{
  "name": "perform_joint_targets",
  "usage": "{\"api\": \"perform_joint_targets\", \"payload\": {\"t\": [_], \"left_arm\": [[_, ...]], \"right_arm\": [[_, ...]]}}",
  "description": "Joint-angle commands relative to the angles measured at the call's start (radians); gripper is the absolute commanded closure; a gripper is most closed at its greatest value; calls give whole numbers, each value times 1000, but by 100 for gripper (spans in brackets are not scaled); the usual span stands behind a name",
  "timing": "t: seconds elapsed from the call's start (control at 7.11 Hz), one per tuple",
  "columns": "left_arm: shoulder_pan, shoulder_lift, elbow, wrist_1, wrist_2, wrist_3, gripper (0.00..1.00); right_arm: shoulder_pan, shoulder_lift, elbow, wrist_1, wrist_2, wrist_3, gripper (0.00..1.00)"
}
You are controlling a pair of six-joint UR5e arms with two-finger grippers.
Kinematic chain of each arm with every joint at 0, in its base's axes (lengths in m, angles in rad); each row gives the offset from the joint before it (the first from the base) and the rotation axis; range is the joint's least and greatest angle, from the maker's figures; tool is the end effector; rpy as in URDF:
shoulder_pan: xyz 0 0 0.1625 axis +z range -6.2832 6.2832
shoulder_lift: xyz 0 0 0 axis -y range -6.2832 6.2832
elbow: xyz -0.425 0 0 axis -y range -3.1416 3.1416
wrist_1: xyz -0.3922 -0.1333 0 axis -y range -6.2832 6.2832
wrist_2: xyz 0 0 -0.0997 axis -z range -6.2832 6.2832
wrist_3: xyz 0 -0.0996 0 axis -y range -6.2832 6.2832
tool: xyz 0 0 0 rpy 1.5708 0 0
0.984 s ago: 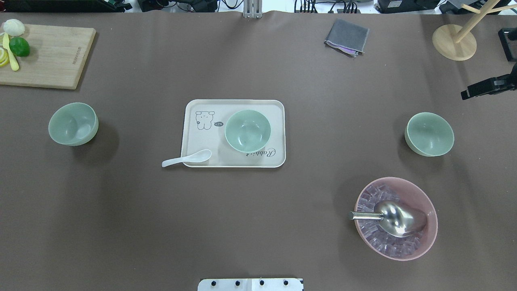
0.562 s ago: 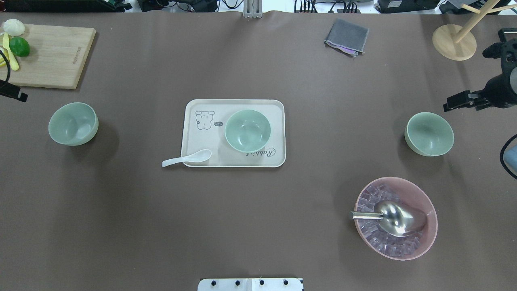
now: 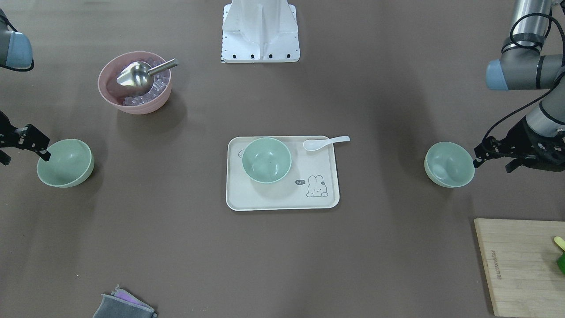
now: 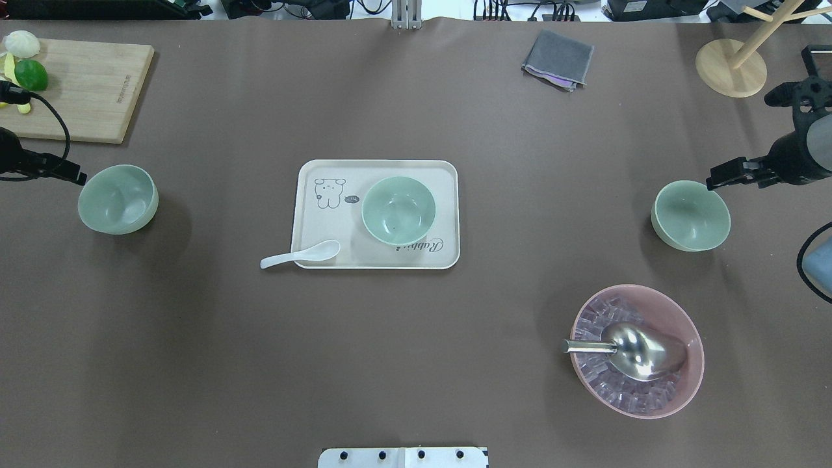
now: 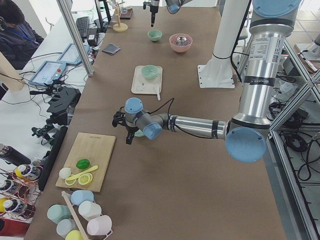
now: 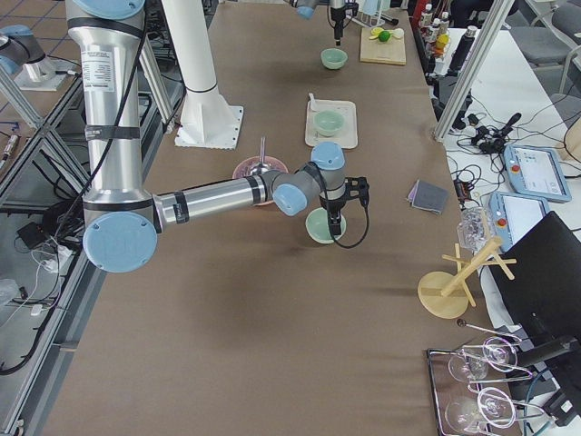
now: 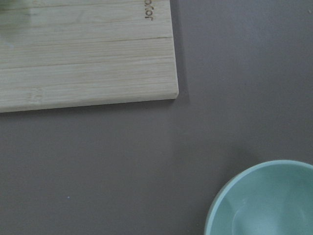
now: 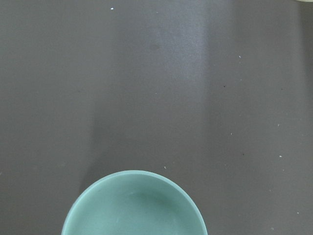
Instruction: Stack green bowls together
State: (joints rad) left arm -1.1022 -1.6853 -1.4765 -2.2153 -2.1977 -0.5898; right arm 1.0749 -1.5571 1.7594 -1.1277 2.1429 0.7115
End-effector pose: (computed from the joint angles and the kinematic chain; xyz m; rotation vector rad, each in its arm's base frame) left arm 0.1901 -0.5414 0.5788 0.2496 0.8439 0.0950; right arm -0.1776 -0.4952 0.5156 0.2029 -0.8093 0.0184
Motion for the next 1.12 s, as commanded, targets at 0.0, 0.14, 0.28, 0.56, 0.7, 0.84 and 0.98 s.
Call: {"api": "perform_joint_targets", "payload": {"t": [0.0,0.14,0.28,0.56,0.7,0.84,0.98], "left_arm": [[31,-2,28,-62,4,-2,13],[45,4,28,-72,4,-4,28],[51,4,25,-73,4,-4,41],[50,4,19,-72,1,4,54],[50,4,18,-72,0,5,55],[50,4,18,-72,0,5,59],[50,4,19,-72,0,5,62]], "right_arm": [[-1,0,5,0,-2,0,0],[-3,2,5,0,-2,0,0],[-1,0,6,0,-8,-1,0],[-1,0,9,0,-9,0,0],[-1,0,9,0,-9,0,0],[-1,2,9,0,-9,0,0],[-3,0,9,0,-9,0,0]]}}
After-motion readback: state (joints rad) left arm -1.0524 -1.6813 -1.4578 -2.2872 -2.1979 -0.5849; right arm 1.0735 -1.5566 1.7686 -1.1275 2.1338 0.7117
